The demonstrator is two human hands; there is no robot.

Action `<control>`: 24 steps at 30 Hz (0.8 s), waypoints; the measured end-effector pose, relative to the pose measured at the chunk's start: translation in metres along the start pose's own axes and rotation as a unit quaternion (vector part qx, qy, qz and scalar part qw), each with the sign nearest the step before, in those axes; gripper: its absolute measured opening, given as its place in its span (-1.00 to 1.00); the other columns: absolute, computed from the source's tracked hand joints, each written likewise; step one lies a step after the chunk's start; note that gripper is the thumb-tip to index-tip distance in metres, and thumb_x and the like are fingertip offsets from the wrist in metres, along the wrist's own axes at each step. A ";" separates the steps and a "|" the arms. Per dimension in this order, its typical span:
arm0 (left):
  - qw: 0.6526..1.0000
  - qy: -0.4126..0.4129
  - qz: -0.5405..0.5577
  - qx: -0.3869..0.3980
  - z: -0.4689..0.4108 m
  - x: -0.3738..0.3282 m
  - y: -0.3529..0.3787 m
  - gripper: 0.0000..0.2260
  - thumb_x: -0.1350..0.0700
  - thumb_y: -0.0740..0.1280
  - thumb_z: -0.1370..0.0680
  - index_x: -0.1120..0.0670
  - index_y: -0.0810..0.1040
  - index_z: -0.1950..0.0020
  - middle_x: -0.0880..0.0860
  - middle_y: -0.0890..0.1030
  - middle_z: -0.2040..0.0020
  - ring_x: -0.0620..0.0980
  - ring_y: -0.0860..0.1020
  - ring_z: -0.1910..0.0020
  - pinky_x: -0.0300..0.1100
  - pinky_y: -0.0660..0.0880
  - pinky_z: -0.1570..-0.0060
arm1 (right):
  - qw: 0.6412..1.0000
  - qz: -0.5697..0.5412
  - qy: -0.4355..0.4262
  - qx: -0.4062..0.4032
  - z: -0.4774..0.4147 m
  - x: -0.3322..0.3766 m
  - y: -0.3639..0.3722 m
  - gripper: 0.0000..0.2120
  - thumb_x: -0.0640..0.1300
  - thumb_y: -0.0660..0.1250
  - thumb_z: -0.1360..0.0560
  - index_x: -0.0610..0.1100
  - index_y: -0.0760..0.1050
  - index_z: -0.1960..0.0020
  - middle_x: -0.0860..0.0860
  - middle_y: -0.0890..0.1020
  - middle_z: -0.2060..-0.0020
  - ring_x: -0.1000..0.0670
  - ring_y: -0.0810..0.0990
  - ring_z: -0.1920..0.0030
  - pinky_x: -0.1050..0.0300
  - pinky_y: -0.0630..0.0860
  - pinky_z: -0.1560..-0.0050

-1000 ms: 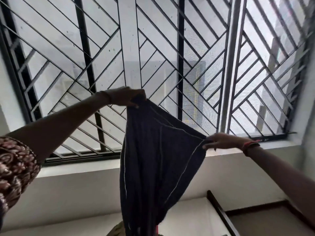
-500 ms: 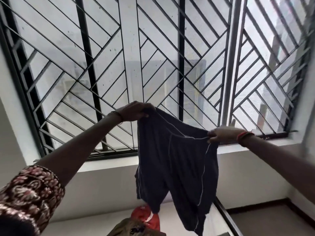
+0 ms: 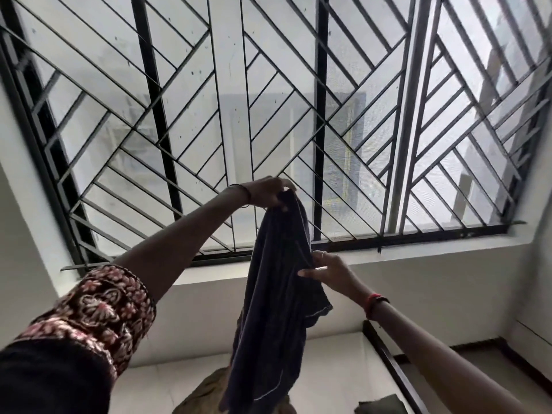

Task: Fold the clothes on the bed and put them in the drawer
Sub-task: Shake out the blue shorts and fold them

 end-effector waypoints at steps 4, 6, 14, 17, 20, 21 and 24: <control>1.000 -0.017 0.022 0.008 0.008 0.012 0.000 -0.74 0.11 0.48 -0.43 0.20 0.59 -0.05 0.05 0.63 0.12 0.01 0.56 0.11 -0.11 0.49 0.03 | 0.996 0.071 0.005 -0.044 -0.003 -0.010 -0.004 -0.87 -0.12 0.47 -0.41 -0.20 0.64 0.18 -0.05 0.64 0.38 0.11 0.51 0.35 -0.01 0.49 0.26; 0.999 -0.022 0.047 -0.002 0.014 0.020 -0.003 -0.79 0.10 0.47 -0.44 0.20 0.61 0.02 0.07 0.59 0.18 -0.04 0.52 0.16 -0.12 0.46 0.07 | 0.993 0.111 0.001 -0.050 -0.003 -0.013 -0.016 -0.83 -0.23 0.40 -0.47 -0.12 0.60 0.29 0.09 0.56 0.50 0.19 0.46 0.45 0.03 0.48 0.35; 0.991 -0.094 -0.014 -0.096 0.023 0.065 -0.008 -0.68 -0.11 0.38 -0.49 0.06 0.54 -0.13 0.03 0.62 -0.02 0.03 0.54 -0.06 -0.02 0.39 -0.15 | 0.997 0.054 0.045 -0.010 0.022 -0.010 -0.060 -0.87 -0.29 0.35 -0.50 -0.12 0.64 0.12 0.03 0.66 0.42 0.13 0.60 0.43 0.21 0.54 0.32; 0.985 -0.086 -0.028 -0.143 0.017 0.061 -0.013 -0.69 -0.11 0.35 -0.51 0.07 0.51 -0.11 0.03 0.61 -0.01 0.04 0.54 -0.05 -0.05 0.36 -0.10 | 0.962 0.080 0.092 0.243 0.051 -0.009 -0.025 -0.75 -0.12 0.39 -0.48 -0.21 0.62 -0.11 0.02 0.70 0.16 0.16 0.65 0.19 0.26 0.55 0.12; 0.986 -0.051 -0.014 -0.160 0.007 0.043 -0.017 -0.73 -0.04 0.37 -0.51 0.12 0.47 -0.05 0.03 0.53 0.12 0.11 0.54 0.04 -0.05 0.40 -0.02 | 0.968 0.138 0.088 0.191 0.047 -0.020 -0.024 -0.69 -0.06 0.44 -0.44 -0.16 0.60 -0.14 0.02 0.67 -0.02 0.14 0.63 0.00 0.36 0.51 -0.01; 0.987 -0.040 -0.002 -0.156 0.003 0.036 -0.018 -0.74 -0.02 0.38 -0.51 0.13 0.46 -0.05 0.05 0.52 0.13 0.12 0.53 0.06 -0.04 0.42 0.00 | 0.979 0.137 0.082 0.126 0.040 -0.026 -0.030 -0.69 -0.09 0.44 -0.44 -0.16 0.59 -0.15 -0.01 0.65 -0.07 0.07 0.62 -0.05 0.32 0.51 -0.05; 0.990 0.000 0.025 -0.142 -0.007 0.021 -0.022 -0.77 0.01 0.38 -0.51 0.12 0.46 -0.04 0.12 0.57 0.13 0.14 0.54 0.10 0.01 0.49 0.06 | 0.983 0.166 0.079 -0.019 0.028 -0.049 -0.042 -0.61 -0.18 0.47 -0.42 -0.12 0.51 -0.22 -0.06 0.56 -0.17 -0.03 0.50 -0.18 0.07 0.43 -0.25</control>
Point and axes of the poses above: each hand's wrist, its own z-axis away from the middle knuckle, its own y-axis out of the palm, x = y × z, the point moved 7 cm from there along -z, towards the middle knuckle
